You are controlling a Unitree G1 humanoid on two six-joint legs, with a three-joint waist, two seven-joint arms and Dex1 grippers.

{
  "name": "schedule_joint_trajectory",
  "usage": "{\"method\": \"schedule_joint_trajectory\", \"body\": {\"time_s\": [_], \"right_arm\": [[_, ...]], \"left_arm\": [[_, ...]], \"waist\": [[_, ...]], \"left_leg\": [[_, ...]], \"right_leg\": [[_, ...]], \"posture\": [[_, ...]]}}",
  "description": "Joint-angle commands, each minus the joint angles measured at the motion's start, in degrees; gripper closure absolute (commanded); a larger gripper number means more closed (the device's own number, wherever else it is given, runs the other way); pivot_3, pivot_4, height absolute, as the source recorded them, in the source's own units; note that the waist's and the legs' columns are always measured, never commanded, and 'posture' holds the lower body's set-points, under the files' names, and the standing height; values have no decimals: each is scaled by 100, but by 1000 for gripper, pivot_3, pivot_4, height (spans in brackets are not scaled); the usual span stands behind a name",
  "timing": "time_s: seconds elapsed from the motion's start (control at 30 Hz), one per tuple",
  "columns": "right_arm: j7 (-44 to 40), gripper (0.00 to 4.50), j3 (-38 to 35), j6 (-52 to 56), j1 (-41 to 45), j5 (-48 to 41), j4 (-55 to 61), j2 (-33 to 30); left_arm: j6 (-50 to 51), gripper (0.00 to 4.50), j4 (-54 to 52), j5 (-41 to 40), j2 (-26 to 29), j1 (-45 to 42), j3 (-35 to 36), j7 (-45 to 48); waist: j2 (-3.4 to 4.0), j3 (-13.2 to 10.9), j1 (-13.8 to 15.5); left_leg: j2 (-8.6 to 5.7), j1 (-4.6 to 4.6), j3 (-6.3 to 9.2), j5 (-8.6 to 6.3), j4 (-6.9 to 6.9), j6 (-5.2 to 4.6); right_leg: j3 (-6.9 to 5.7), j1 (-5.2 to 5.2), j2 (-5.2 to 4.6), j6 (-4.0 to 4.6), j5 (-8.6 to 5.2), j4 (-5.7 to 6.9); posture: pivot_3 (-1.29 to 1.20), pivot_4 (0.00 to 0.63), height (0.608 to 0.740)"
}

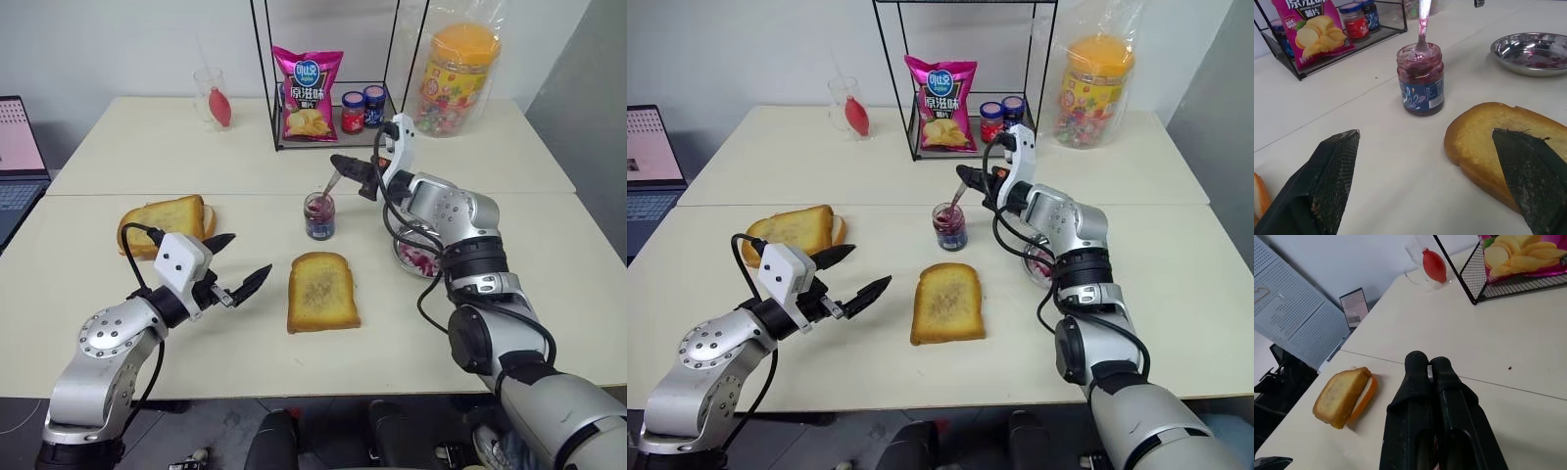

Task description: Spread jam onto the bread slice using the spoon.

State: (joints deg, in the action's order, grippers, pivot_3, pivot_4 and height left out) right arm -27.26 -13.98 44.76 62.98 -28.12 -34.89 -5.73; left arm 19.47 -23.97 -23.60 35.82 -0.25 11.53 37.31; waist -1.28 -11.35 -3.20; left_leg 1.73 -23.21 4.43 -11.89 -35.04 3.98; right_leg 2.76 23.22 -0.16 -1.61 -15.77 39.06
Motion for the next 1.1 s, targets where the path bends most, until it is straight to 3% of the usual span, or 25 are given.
{"method": "schedule_joint_trajectory", "body": {"time_s": [0.03,1.1], "right_arm": [[75,4457,-224,63,299,-245,38,-24],[548,4457,-876,372,513,-719,-399,-109]], "left_arm": [[-179,0,-20,48,-11,-27,5,66],[-153,0,-27,81,-42,-340,-125,47]], "waist": [[0,0,-1],[0,0,-2]], "left_leg": [[0,0,0,0,0,0],[0,-1,0,0,1,0]], "right_leg": [[-1,0,0,0,0,0],[-1,0,0,0,0,0]], "posture": [[0,150,740],[0,150,740]]}}
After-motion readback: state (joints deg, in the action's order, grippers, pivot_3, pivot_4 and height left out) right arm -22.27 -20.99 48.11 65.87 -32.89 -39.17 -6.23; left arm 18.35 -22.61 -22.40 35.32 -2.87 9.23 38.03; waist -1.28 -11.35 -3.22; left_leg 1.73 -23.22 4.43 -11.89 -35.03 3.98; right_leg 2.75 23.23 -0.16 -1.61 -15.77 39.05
